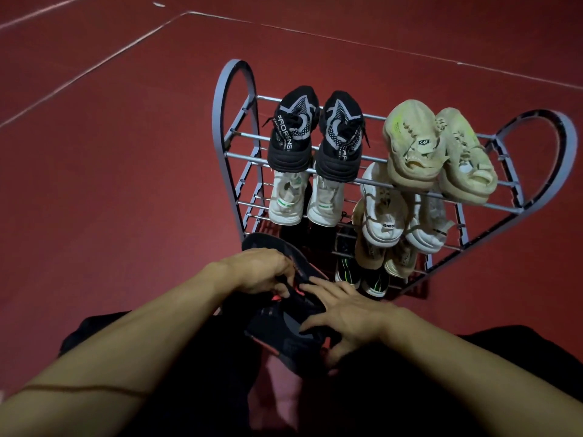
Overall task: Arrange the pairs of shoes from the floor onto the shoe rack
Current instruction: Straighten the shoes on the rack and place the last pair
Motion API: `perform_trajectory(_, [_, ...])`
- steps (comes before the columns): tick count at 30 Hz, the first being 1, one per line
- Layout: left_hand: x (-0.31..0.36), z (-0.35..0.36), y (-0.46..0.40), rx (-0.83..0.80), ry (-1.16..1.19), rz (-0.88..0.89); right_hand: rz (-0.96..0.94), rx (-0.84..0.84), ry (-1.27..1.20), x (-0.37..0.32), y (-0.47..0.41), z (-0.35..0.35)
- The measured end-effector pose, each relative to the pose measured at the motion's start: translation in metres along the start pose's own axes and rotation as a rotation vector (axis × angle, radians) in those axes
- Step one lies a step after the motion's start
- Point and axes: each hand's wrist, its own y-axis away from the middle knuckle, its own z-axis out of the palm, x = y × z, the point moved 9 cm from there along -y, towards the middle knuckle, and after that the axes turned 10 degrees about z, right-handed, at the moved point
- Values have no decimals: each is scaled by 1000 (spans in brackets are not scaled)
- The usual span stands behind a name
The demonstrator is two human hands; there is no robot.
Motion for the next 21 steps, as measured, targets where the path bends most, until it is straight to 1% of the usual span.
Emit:
perform_trajectory(5, [-11, 1, 2, 15, 67, -14, -22, 38, 35, -2, -2, -7])
perform_trajectory(11, [-21, -1, 5, 41, 145, -35, 13, -2, 31, 4, 0, -3])
perform_trajectory(15, [-27, -5, 8, 69, 230, -58, 48, 27, -77, 7, -1, -7])
perform_trajectory(21, [-44, -6, 15, 126, 326, -104, 75, 153, -264, 11, 2, -26])
